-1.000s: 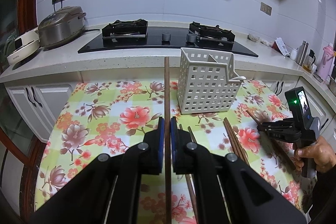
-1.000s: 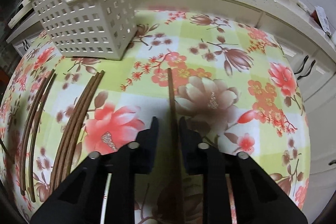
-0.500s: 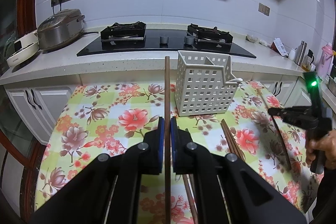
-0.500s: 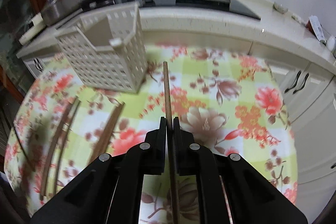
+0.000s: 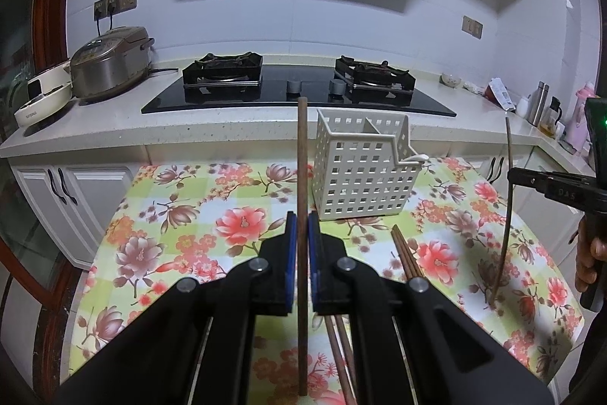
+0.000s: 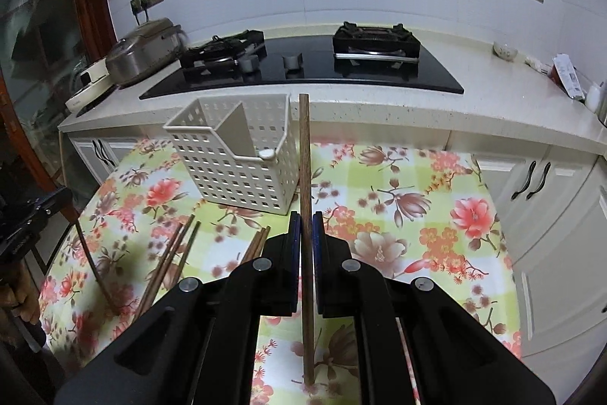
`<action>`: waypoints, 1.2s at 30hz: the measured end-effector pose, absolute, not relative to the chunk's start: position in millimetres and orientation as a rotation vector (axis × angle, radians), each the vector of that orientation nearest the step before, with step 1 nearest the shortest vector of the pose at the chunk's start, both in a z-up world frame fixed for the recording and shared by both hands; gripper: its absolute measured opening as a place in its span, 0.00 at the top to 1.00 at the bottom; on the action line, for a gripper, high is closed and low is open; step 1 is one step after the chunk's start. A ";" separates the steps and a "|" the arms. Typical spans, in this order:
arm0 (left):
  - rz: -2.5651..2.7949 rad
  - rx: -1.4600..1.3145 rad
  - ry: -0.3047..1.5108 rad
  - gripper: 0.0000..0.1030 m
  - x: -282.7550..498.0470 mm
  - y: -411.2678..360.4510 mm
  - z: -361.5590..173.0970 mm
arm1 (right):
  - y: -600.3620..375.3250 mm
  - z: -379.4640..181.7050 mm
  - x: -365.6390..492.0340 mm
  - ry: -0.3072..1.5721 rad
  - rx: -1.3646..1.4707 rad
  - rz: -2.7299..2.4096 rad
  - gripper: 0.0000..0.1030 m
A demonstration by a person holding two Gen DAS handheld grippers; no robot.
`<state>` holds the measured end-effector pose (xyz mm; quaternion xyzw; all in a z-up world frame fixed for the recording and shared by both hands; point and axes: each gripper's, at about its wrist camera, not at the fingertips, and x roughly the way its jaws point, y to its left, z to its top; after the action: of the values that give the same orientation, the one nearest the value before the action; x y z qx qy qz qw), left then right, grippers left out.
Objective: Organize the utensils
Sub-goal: 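Lift the held chopsticks upright with both tools toward the basket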
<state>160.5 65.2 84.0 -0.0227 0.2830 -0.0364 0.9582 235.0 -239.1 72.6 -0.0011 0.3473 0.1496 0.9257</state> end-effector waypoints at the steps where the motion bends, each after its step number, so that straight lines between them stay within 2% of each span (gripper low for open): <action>1: -0.081 -0.053 0.574 0.94 159.7 65.7 84.7 | -239.4 74.8 232.6 0.706 0.000 0.307 0.93; 16: -0.139 -0.079 0.556 0.94 168.3 63.8 104.9 | -232.5 99.6 226.9 0.642 0.022 0.318 0.93; 36: -0.218 -0.042 0.384 0.94 250.3 37.9 215.3 | -199.8 206.2 299.6 0.476 0.024 0.345 0.93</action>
<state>250.3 37.9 215.3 -0.0207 0.1906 -0.1083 0.9754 299.6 -199.8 206.2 0.0121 0.2348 0.1699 0.9570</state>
